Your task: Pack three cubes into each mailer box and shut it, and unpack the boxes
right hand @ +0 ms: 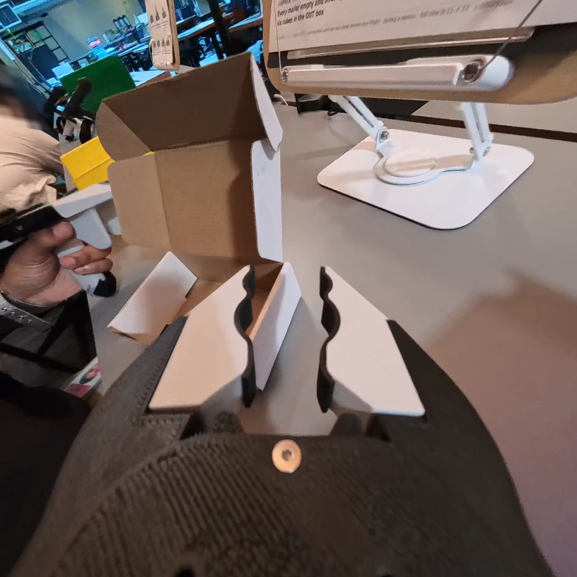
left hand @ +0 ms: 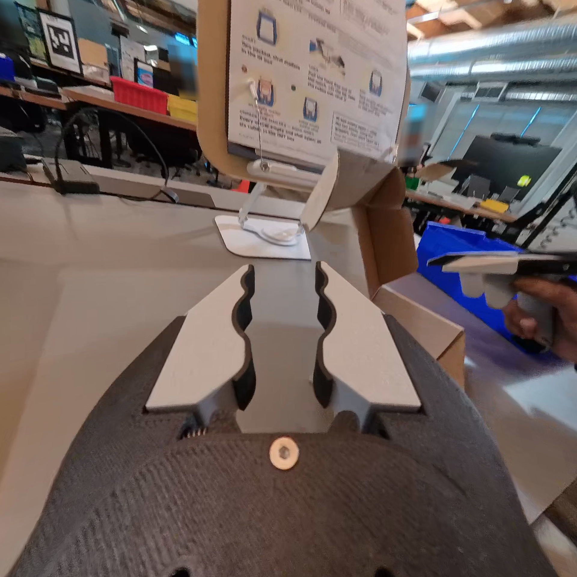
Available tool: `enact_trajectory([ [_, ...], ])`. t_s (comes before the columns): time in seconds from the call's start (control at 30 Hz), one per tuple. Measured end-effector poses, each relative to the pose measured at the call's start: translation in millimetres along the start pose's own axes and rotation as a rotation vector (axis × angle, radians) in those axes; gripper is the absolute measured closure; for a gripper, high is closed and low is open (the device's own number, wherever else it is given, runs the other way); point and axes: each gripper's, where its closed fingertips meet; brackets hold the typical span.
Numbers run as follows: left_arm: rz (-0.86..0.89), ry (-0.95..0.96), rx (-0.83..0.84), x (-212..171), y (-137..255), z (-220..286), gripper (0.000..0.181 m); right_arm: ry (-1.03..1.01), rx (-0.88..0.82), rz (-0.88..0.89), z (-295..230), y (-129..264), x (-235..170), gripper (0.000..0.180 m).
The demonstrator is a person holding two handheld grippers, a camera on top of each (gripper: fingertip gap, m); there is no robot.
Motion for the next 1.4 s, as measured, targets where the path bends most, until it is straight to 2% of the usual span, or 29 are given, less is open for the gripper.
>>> enact_trajectory([
  [0.2, -0.104, 0.016, -0.048, -24, -8, 5, 0.143, 0.076, -0.071, 0.071, 14, -25, 7, 0.154],
  [0.33, -0.097, -0.051, -0.080, -24, -14, 20, 0.145, 0.118, 0.004, 0.044, -4, -40, 0, 0.155],
  [0.4, -0.091, -0.138, -0.065, -21, -16, 22, 0.150, 0.127, 0.018, 0.046, -11, -38, -2, 0.166],
  [0.5, -0.090, -0.242, -0.055, -22, -23, 26, 0.157, 0.156, 0.030, 0.039, -15, -31, -6, 0.172],
  [0.63, -0.111, -0.253, -0.074, -26, -26, 31, 0.165, 0.124, 0.072, 0.027, -19, -27, -10, 0.180],
  [0.8, -0.218, -0.279, -0.179, -41, -20, 42, 0.181, 0.192, 0.046, -0.021, -23, -22, -22, 0.180],
  [1.0, -0.319, -0.630, -0.184, -57, -12, 44, 0.181, 0.291, -0.056, -0.146, -24, -19, -45, 0.180],
  [1.07, -0.335, -0.669, -0.185, -57, -9, 43, 0.181, 0.272, -0.059, -0.157, -25, -13, -47, 0.169],
  [1.2, -0.382, -0.622, -0.130, -59, -1, 27, 0.181, 0.218, -0.068, -0.131, -27, 9, -51, 0.150],
  [1.3, -0.355, -0.560, -0.129, -52, 10, 28, 0.170, 0.224, -0.103, -0.090, -28, 25, -50, 0.145],
  [1.4, -0.224, -0.595, -0.181, -35, 17, 46, 0.155, 0.296, -0.103, 0.004, -41, 37, -36, 0.140],
])
Point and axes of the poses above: each gripper's, where its closed fingertips meet, y back along the fingers, x out of its top, z = x × y across the jaws, and after that the axes turned 6 degrees about -x, right-handed
